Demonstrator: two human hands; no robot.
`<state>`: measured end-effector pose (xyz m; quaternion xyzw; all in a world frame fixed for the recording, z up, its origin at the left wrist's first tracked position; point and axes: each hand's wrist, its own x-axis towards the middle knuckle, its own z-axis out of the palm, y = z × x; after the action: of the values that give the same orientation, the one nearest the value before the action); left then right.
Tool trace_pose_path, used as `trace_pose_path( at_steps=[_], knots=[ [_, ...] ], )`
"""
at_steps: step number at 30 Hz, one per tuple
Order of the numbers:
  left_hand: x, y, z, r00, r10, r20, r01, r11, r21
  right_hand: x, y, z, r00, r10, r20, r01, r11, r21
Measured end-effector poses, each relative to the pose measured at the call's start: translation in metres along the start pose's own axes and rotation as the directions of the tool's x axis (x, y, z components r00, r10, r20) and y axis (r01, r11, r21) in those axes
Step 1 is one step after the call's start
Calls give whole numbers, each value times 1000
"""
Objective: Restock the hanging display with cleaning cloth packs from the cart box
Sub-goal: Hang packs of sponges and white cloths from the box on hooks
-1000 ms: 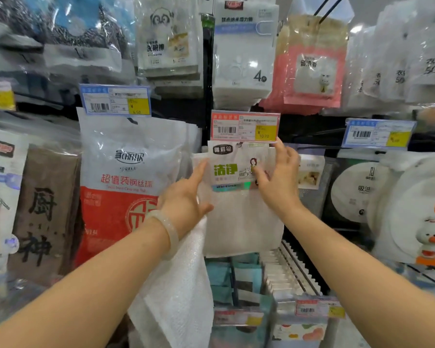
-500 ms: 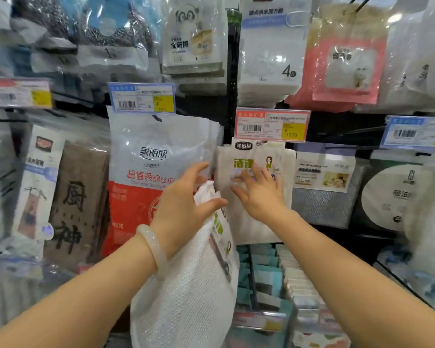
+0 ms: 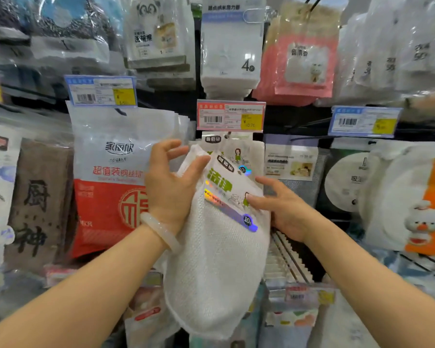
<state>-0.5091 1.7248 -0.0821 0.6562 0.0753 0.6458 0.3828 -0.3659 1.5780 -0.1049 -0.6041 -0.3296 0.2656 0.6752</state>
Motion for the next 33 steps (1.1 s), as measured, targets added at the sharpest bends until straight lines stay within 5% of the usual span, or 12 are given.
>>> trace_pose_path(
  at_steps=[4, 11, 18, 24, 29, 33],
  knots=[
    [-3, -11, 1, 952, -168, 257, 155, 985, 72, -7, -16, -5, 983, -170, -67, 170, 985, -2],
    [8, -12, -7, 773, -215, 597, 172, 977, 129, -9, -32, 4, 872, -489, -19, 467, 844, -265],
    [14, -13, -4, 853, -28, 521, -115, 964, 240, 2, -53, 12, 786, -618, 11, 586, 741, -328],
    [15, -12, 1, 875, 10, 485, -132, 967, 218, 11, -56, 14, 759, -646, -81, 582, 729, -359],
    [13, -14, -4, 903, 172, 393, -270, 940, 208, 13, -56, 17, 718, -692, -73, 633, 694, -343],
    [24, -15, 0, 914, 104, 393, -206, 952, 227, 23, -65, 20, 766, -636, -91, 579, 745, -330]
  ],
)
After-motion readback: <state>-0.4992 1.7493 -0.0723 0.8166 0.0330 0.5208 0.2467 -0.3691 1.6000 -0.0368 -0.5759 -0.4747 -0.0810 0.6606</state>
